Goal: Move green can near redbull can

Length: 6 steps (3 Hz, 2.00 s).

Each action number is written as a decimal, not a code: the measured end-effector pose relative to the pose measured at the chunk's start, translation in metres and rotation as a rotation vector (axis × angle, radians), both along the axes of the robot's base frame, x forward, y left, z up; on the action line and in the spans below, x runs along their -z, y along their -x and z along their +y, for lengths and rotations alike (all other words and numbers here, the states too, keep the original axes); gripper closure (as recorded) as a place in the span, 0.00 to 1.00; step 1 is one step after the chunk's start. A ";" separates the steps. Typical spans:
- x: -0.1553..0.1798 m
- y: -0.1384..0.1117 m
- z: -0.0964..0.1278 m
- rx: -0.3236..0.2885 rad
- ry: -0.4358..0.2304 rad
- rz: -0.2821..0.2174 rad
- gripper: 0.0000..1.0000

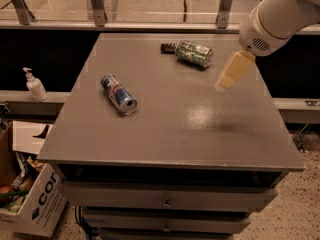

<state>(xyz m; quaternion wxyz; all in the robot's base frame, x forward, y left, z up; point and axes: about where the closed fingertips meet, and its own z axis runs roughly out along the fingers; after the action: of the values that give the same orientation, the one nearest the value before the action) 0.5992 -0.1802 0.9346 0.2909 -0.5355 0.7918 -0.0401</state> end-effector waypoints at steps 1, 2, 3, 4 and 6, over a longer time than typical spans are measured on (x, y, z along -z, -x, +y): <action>0.008 -0.028 0.009 0.021 -0.027 -0.026 0.00; 0.021 -0.061 0.016 0.052 -0.062 -0.023 0.00; 0.035 -0.095 0.024 0.095 -0.111 -0.006 0.00; 0.055 -0.130 0.036 0.151 -0.191 0.033 0.00; 0.080 -0.164 0.050 0.216 -0.290 0.086 0.00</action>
Offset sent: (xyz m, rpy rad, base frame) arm 0.1064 0.0220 -0.0375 0.1102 -0.0218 -0.0976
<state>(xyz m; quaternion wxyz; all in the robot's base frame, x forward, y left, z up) 0.7629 -0.1301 0.8542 0.3250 -0.4011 0.8539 0.0662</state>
